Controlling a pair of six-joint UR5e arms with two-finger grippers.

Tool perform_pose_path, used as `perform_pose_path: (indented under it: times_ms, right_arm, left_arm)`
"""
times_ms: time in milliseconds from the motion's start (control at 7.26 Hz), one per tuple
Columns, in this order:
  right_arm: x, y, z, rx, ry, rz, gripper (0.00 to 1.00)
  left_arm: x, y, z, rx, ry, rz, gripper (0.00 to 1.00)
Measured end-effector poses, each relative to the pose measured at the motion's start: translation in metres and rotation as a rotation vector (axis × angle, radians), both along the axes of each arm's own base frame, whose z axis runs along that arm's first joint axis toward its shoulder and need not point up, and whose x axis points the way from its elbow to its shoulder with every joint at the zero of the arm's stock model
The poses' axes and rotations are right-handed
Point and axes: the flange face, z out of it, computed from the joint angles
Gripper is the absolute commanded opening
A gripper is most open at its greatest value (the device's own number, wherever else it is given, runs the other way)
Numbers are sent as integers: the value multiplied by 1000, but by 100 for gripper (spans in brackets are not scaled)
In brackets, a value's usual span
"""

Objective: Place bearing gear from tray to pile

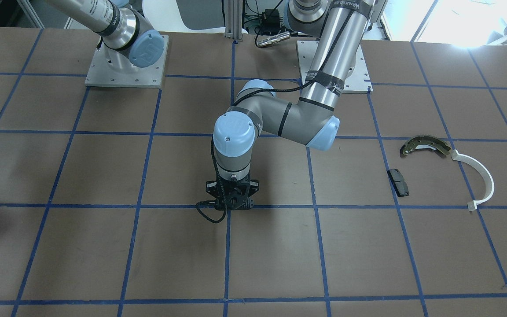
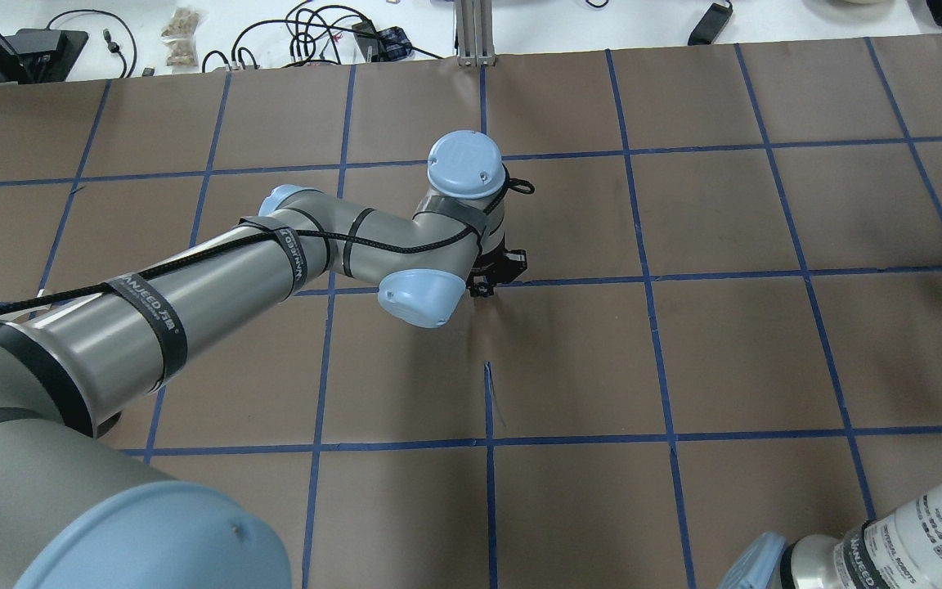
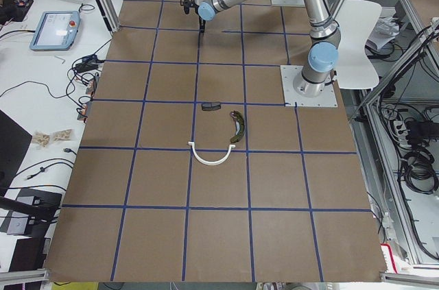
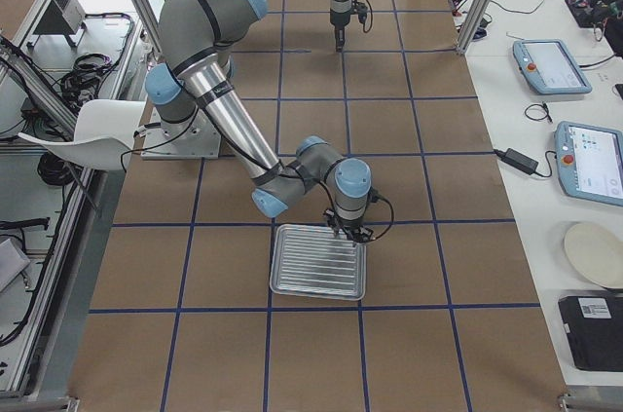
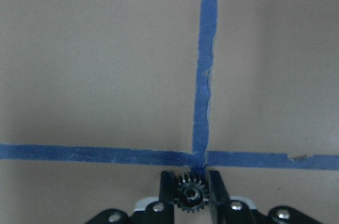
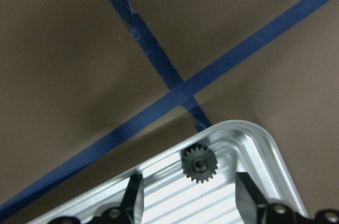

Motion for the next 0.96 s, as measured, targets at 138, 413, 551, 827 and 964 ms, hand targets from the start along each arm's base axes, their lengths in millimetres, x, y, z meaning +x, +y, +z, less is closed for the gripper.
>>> perform_pose_path:
  times_ms: [138,413,551,827,964]
  right_arm:
    - [1,-1,0,-3,-5,2,63]
    - [8,-6,0,-5,-6,13,47]
    - [10,-7,0,-4,-6,17,33]
    - [10,-8,0,-6,-2,19,15]
    - [10,-8,1,-6,0,18,13]
  left_arm:
    - [22,-10,15,-6,-2,-8,0]
    - [114,-42,50,24,-20,-53,0]
    - [166,-53,67,41,-27,-69,0]
    - [260,-60,98,60,-39,-108,0]
    - [317,-63,107,61,-55,-150,0]
